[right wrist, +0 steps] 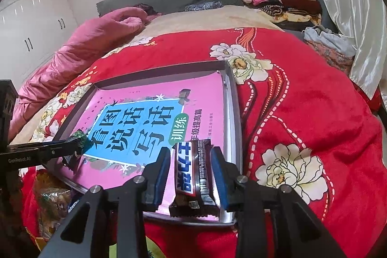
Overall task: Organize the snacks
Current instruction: 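Carry the black-green bag into the tray with the left tool while the right tool places the chocolate bar there, then open both tools and withdraw them back toward the remaining snacks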
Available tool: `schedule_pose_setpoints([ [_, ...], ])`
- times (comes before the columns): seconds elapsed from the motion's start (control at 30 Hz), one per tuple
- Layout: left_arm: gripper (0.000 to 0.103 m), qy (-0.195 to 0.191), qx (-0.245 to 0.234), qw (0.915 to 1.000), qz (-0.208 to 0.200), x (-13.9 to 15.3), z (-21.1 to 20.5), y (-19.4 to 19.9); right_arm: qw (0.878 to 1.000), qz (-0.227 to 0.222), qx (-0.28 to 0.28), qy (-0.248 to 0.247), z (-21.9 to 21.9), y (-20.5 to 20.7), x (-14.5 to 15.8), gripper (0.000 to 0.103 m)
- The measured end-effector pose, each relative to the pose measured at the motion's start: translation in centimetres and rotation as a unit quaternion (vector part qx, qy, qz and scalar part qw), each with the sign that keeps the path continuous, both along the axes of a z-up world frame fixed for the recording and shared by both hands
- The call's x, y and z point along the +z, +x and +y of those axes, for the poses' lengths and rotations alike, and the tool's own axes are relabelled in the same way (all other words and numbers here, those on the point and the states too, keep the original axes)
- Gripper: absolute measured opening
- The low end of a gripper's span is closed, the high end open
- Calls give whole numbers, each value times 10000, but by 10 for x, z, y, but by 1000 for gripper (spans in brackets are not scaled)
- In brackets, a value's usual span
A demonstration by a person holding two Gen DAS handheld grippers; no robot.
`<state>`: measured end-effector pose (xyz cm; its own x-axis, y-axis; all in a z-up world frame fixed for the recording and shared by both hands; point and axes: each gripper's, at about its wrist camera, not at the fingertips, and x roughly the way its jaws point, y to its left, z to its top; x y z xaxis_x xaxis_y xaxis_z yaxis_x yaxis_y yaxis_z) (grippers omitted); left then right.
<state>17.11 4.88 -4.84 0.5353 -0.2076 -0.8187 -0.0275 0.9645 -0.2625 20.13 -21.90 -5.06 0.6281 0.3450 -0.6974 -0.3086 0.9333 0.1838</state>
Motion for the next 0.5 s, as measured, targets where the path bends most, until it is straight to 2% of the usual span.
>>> schedule_pose_setpoints([
  [0.13, 54, -37, -21, 9999, -90, 7, 0, -3, 10000, -41, 31, 2, 0, -2, 3, 43],
  [0.27, 60, -43, -24, 9999, -164, 13, 0, -7, 9999, -133, 71, 19, 0, -5, 8, 44],
  [0.43, 65, -116, 19, 9997, -233, 19, 5, -10, 9996, -240, 147, 74, 1, -9, 13, 54],
  [0.5, 71, -128, 23, 9995, -294, 23, 5, -13, 9995, -271, 155, 99, 1, -10, 15, 56],
])
